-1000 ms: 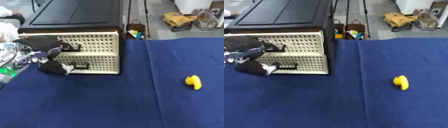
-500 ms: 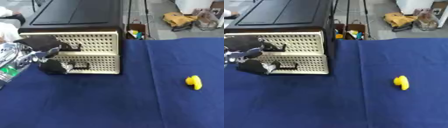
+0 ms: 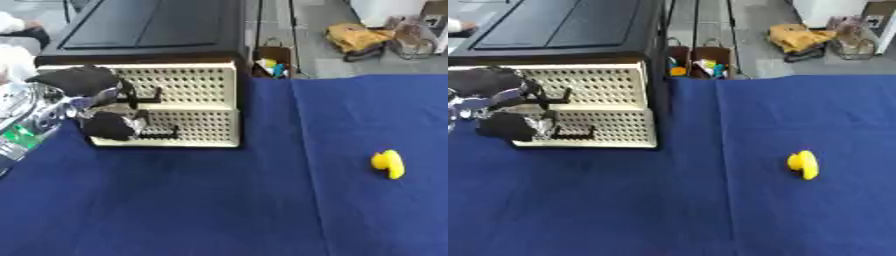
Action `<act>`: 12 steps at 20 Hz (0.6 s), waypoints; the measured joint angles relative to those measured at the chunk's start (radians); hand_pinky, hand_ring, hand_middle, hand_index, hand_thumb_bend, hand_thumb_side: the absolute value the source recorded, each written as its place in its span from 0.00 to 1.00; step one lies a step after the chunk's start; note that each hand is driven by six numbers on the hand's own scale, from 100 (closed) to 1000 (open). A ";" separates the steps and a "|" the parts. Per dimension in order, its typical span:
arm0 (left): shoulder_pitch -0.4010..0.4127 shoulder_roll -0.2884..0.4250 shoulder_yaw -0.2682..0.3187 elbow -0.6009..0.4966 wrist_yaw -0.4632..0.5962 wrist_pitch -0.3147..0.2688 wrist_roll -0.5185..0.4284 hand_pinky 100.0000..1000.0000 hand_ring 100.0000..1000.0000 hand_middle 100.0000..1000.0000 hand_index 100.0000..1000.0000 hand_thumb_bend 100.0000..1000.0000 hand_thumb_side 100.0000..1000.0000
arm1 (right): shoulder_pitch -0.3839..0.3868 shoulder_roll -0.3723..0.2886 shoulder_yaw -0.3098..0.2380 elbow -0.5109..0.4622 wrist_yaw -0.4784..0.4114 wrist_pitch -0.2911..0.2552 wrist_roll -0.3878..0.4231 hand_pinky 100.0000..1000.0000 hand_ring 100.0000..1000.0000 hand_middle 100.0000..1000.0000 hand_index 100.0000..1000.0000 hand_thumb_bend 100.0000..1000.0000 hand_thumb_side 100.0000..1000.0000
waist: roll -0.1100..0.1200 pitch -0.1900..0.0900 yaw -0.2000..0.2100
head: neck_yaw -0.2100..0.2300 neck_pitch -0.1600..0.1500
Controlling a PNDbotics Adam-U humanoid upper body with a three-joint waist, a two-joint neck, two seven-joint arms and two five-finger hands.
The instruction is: Pick up objects from table and place into drawer.
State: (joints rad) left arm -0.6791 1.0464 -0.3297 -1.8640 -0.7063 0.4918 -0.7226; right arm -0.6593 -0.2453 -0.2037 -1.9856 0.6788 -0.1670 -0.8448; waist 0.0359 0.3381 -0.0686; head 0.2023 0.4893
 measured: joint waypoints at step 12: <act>-0.008 0.000 -0.008 0.006 -0.005 0.018 0.018 0.00 0.00 0.00 0.60 0.00 0.70 | 0.000 0.000 0.000 0.000 -0.003 0.000 0.000 0.62 0.66 0.59 0.68 0.00 0.98 | 0.001 -0.002 0.001 | 0.001 0.000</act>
State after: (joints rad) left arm -0.6867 1.0461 -0.3376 -1.8576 -0.7115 0.5093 -0.7051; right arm -0.6592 -0.2453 -0.2036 -1.9856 0.6758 -0.1671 -0.8445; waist 0.0374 0.3362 -0.0677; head 0.2033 0.4893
